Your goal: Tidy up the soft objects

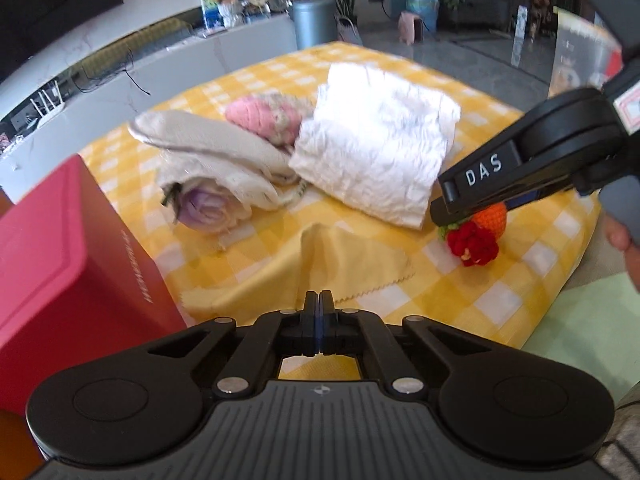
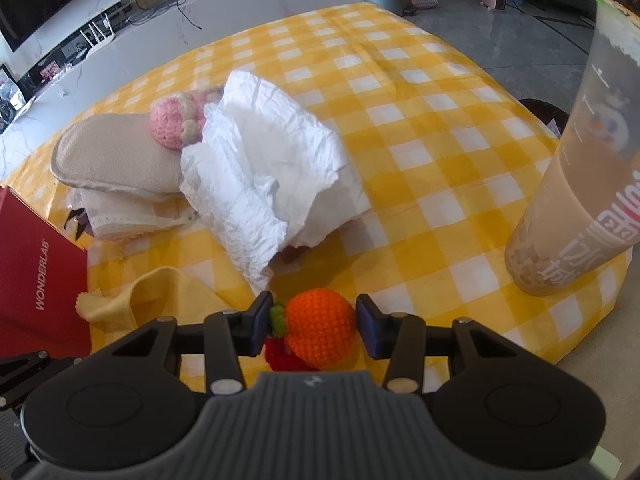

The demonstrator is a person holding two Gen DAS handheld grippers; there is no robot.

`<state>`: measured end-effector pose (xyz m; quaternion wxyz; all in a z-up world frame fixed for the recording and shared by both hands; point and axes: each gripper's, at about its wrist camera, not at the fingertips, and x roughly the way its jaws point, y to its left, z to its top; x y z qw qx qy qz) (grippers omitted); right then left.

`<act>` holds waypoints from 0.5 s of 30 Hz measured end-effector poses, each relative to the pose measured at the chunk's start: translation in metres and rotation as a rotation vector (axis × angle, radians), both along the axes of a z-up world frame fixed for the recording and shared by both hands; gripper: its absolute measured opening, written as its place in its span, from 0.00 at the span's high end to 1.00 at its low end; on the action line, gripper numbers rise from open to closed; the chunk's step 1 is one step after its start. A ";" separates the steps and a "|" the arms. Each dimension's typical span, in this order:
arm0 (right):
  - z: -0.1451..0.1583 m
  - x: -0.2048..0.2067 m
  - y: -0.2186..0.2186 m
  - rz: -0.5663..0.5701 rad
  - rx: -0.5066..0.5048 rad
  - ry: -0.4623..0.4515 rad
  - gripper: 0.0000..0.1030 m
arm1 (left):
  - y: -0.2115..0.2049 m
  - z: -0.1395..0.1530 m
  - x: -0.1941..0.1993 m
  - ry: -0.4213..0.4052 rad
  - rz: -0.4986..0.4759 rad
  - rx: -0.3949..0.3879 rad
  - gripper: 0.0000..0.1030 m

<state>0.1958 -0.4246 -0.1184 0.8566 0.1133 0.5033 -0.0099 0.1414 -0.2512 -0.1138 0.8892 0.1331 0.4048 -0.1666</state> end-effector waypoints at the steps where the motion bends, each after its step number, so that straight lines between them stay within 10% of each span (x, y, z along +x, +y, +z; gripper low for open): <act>1: 0.002 -0.001 -0.001 -0.004 0.005 -0.008 0.56 | 0.002 0.005 -0.001 -0.004 0.003 -0.011 1.00; 15: 0.026 -0.018 -0.007 -0.036 0.113 -0.116 0.56 | 0.027 0.091 -0.027 -0.126 0.056 -0.166 1.00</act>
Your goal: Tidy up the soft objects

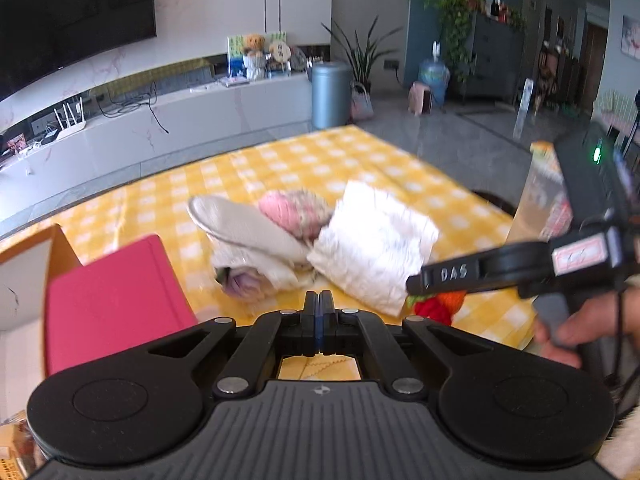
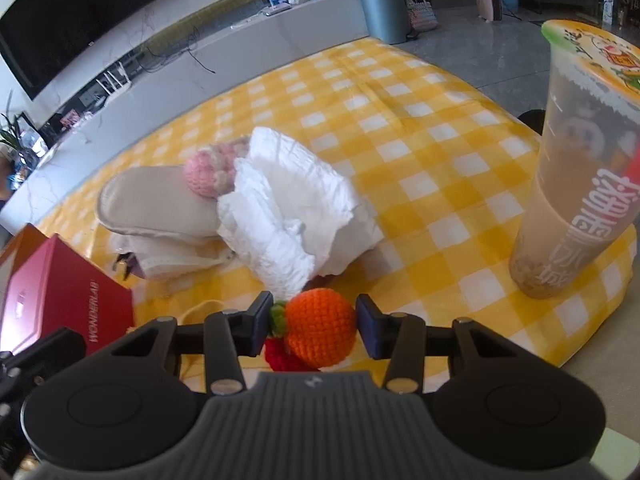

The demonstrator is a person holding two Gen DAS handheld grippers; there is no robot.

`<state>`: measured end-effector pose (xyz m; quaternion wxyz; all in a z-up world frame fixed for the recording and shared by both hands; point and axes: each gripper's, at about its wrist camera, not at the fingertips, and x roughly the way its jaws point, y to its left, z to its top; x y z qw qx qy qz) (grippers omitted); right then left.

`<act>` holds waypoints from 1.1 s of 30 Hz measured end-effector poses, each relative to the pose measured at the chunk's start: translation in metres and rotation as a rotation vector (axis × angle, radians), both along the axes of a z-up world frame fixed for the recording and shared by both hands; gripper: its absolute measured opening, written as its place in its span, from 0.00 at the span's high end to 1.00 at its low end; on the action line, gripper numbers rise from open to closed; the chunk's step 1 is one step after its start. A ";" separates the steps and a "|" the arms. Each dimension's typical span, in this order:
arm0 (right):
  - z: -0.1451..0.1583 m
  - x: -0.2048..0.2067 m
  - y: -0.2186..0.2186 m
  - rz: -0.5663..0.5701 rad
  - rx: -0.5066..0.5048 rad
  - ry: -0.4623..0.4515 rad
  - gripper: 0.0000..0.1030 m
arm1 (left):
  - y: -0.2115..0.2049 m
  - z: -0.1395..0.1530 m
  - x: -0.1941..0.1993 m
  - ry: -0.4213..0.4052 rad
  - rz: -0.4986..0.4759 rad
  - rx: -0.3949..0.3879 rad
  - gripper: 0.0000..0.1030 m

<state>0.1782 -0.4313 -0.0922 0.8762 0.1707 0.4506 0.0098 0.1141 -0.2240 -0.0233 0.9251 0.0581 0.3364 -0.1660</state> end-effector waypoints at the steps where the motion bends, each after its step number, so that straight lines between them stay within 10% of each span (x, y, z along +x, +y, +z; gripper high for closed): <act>1: 0.002 -0.001 0.001 0.005 0.013 -0.007 0.56 | 0.004 0.006 -0.002 -0.006 0.003 -0.006 1.00; 18: 0.051 -0.023 0.046 0.196 0.204 -0.155 0.56 | 0.121 0.072 -0.040 -0.059 0.132 -0.132 1.00; 29: 0.026 -0.015 0.010 0.015 0.129 -0.065 0.56 | 0.011 -0.002 0.000 0.061 -0.154 0.200 0.88; 33: 0.016 -0.012 0.000 -0.010 0.133 -0.044 0.56 | -0.013 -0.034 0.023 0.095 -0.233 0.325 0.59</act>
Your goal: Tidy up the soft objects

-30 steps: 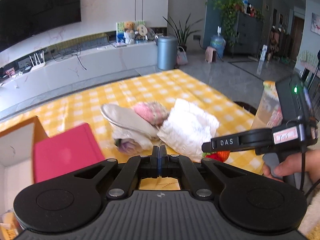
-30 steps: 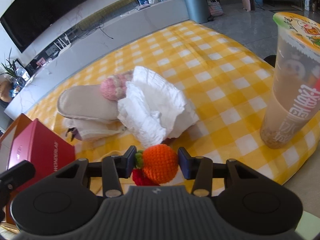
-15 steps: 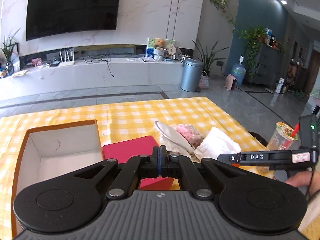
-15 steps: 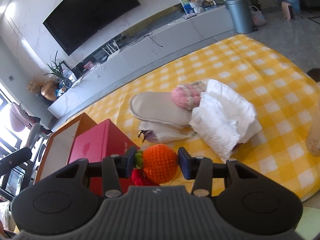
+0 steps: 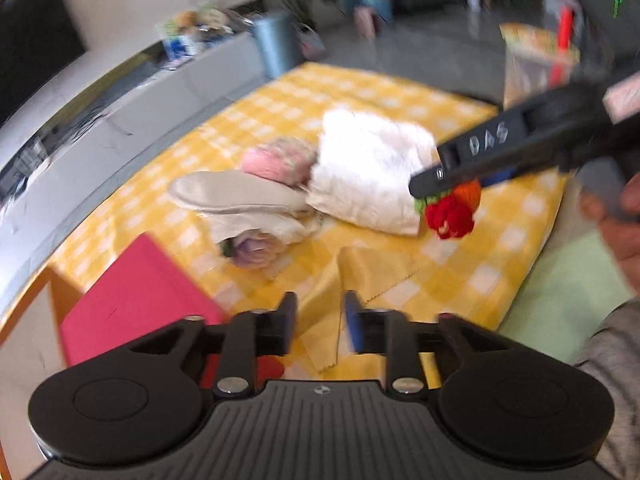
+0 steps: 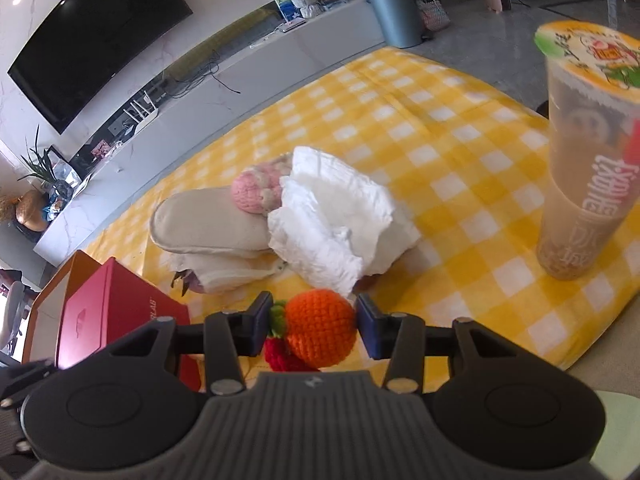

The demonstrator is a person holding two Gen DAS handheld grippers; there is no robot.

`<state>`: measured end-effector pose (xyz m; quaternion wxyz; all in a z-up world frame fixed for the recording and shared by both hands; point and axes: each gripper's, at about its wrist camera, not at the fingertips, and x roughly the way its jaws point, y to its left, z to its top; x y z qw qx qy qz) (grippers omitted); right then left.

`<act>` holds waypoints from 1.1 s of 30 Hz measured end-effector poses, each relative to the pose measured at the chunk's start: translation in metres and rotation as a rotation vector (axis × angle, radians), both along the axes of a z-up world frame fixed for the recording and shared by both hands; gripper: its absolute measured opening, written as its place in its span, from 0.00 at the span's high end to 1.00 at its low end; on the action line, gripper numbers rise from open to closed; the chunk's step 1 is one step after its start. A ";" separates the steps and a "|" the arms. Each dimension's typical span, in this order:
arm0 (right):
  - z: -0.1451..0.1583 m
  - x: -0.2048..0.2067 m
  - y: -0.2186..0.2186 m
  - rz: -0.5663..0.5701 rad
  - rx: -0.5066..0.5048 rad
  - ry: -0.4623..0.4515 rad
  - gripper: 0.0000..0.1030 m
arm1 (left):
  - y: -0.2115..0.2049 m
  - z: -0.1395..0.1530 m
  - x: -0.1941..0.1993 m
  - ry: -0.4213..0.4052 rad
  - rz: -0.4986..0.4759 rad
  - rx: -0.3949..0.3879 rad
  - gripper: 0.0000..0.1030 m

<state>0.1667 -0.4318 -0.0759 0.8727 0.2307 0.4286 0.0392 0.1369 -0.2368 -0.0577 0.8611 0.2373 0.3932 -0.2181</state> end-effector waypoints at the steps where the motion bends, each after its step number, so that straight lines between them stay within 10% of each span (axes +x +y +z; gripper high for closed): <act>1: -0.002 0.001 -0.001 0.005 0.001 0.005 0.56 | -0.004 -0.006 0.004 -0.001 -0.006 0.027 0.52; 7: -0.014 0.007 -0.002 0.027 0.001 0.034 0.56 | -0.026 -0.041 0.032 0.022 -0.027 0.158 0.22; 15: -0.017 0.009 -0.008 0.003 -0.020 0.044 0.56 | -0.046 -0.074 0.051 0.137 -0.109 0.249 0.12; 21: -0.015 0.009 -0.010 0.011 -0.030 0.035 0.56 | -0.030 -0.076 0.079 0.233 -0.055 0.165 0.06; 28: -0.015 0.010 -0.014 0.018 -0.024 0.034 0.56 | -0.018 -0.077 0.095 0.378 -0.002 0.036 0.40; 31: -0.016 0.010 -0.016 0.011 -0.023 0.038 0.56 | -0.029 -0.073 0.086 0.342 -0.020 0.072 0.96; 33: -0.015 0.009 -0.016 0.012 -0.018 0.033 0.56 | -0.034 -0.074 0.080 0.343 -0.039 0.066 0.95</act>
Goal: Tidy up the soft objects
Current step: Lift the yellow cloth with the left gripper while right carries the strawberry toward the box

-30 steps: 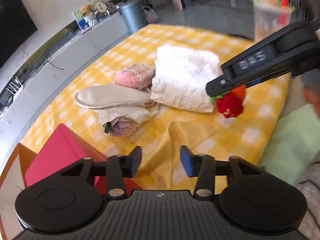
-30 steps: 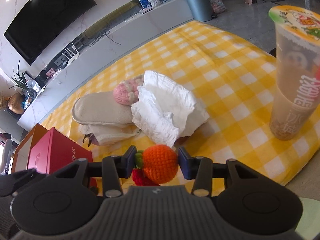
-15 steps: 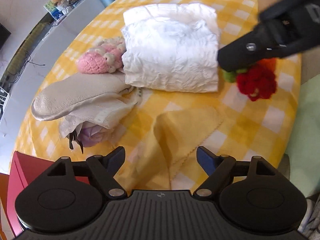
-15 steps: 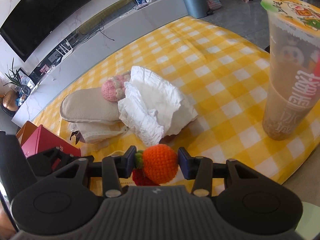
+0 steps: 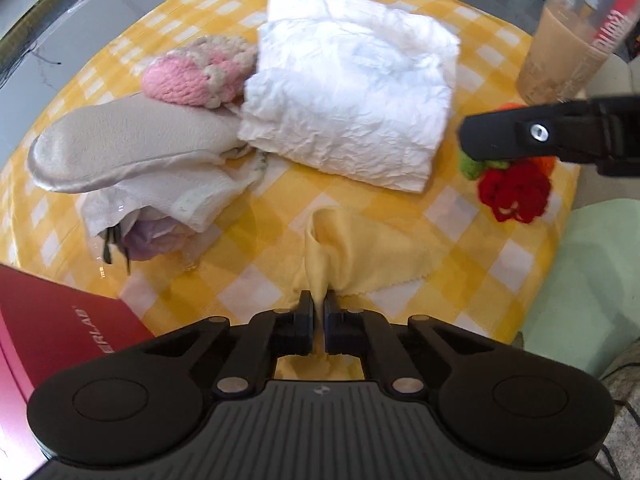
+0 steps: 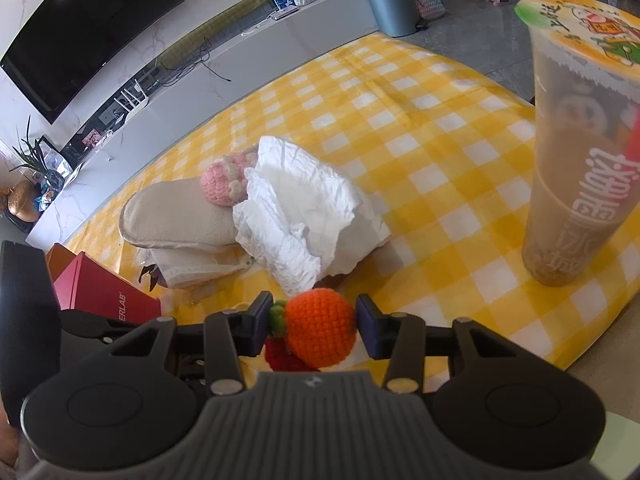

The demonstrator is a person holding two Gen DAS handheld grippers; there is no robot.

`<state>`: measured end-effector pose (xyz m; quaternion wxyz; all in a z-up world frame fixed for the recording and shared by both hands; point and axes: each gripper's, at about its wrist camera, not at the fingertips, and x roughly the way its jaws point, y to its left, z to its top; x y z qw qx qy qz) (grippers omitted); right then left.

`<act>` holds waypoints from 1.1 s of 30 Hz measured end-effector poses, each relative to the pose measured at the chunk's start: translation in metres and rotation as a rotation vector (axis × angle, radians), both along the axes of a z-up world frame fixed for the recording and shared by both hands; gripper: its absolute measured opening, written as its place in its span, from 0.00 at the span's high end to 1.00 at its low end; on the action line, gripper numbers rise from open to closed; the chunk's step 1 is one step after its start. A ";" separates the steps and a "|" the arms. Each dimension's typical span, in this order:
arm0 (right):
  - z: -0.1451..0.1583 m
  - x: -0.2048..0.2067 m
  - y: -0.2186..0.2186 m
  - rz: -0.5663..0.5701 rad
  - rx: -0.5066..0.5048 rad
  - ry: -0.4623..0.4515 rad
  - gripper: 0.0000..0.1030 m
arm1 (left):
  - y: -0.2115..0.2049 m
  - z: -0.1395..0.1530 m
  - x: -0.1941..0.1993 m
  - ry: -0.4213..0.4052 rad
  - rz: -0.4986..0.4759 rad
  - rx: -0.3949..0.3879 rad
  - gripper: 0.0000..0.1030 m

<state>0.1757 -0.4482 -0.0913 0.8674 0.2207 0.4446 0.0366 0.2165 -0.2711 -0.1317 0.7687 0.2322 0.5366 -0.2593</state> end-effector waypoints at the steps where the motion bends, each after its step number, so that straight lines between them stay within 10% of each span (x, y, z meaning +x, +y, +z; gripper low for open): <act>1: 0.001 0.000 0.000 0.001 0.003 -0.004 0.56 | -0.001 0.001 -0.002 0.008 -0.003 -0.011 0.96; 14: 0.012 -0.013 -0.016 -0.016 0.078 -0.066 0.56 | 0.026 0.088 -0.048 -0.149 0.096 -0.292 0.96; 22: 0.048 -0.030 0.009 0.088 0.167 -0.188 0.56 | 0.117 0.172 -0.119 -0.363 0.236 -0.526 0.96; 33: 0.099 -0.051 0.106 0.345 0.216 -0.313 0.56 | 0.236 0.190 -0.151 -0.558 0.573 -0.551 0.96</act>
